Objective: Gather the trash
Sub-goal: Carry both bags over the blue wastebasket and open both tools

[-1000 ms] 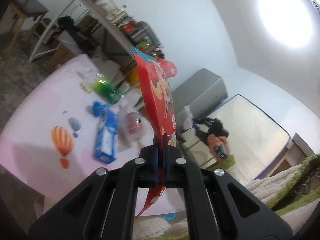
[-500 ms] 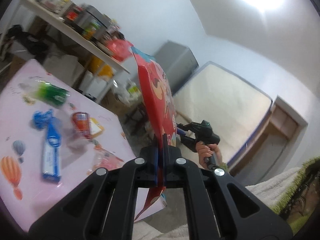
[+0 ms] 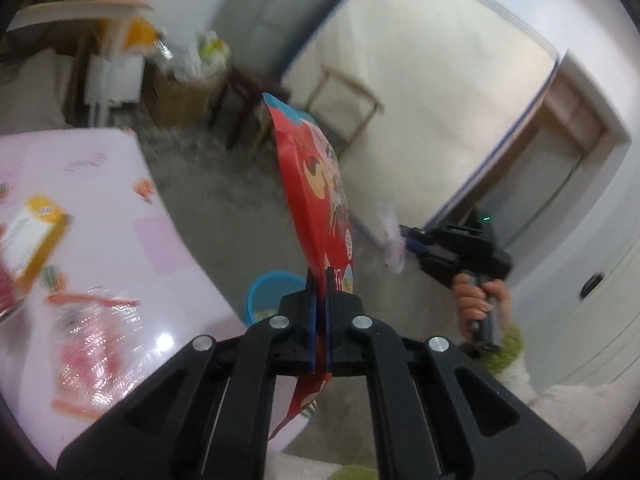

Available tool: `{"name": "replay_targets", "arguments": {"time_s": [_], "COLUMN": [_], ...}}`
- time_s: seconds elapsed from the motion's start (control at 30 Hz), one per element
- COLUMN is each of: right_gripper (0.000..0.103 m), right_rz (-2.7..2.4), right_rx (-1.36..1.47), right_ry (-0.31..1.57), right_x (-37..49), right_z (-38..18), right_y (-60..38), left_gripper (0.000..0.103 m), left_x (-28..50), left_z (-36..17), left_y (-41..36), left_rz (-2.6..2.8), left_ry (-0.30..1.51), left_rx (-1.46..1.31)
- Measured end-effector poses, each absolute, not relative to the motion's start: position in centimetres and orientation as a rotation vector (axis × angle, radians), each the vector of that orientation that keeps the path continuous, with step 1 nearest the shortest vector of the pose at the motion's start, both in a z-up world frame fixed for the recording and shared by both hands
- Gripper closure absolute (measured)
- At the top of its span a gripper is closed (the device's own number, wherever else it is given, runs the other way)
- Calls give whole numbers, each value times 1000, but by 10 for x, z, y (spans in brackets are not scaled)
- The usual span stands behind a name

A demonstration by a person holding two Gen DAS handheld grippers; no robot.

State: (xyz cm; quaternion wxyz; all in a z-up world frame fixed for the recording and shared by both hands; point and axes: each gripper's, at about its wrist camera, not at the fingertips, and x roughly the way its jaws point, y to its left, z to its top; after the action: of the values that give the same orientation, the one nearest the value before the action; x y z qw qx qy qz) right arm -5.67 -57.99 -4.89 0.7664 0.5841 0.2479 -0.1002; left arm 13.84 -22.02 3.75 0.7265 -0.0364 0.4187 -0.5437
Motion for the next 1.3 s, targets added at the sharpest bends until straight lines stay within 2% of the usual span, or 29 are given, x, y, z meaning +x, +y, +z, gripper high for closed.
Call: {"name": "replay_targets", "arguments": {"time_s": [0.23, 0.43, 0.57, 0.6, 0.67, 0.7, 0.9, 1.03, 1.3], "right_gripper": [89, 88, 84, 82, 68, 64, 62, 60, 59], "right_rz": [-436, -607, -654, -652, -655, -672, -687, -699, -702], "right_rx": [1321, 1273, 1179, 1176, 1164, 1150, 1129, 1102, 1038], "right_ry": [713, 866, 946, 961, 975, 985, 980, 970, 923], "right_x": [-74, -59, -36, -29, -20, -19, -22, -33, -48], "right_z": [-162, -245, -276, -286, -301, -305, -309, -297, -257], "right_y": [-609, -629, -644, -648, -657, -659, -658, -655, -638], "left_gripper": [101, 100, 92, 78, 56, 56, 56, 56, 47], "left_x": [136, 135, 145, 145, 151, 155, 158, 151, 132], "left_z": [-46, -123, -162, -168, -173, -172, -146, -122, -70], "left_y": [-385, -474, -515, -520, -521, -520, -505, -494, -456], "left_rz": [-1179, -1097, -1039, -1016, -972, -960, -944, -967, -1025], "left_ry": [1151, 1274, 1303, 1297, 1282, 1275, 1236, 1176, 1071], "left_rx": [227, 403, 434, 433, 416, 394, 348, 342, 325]}}
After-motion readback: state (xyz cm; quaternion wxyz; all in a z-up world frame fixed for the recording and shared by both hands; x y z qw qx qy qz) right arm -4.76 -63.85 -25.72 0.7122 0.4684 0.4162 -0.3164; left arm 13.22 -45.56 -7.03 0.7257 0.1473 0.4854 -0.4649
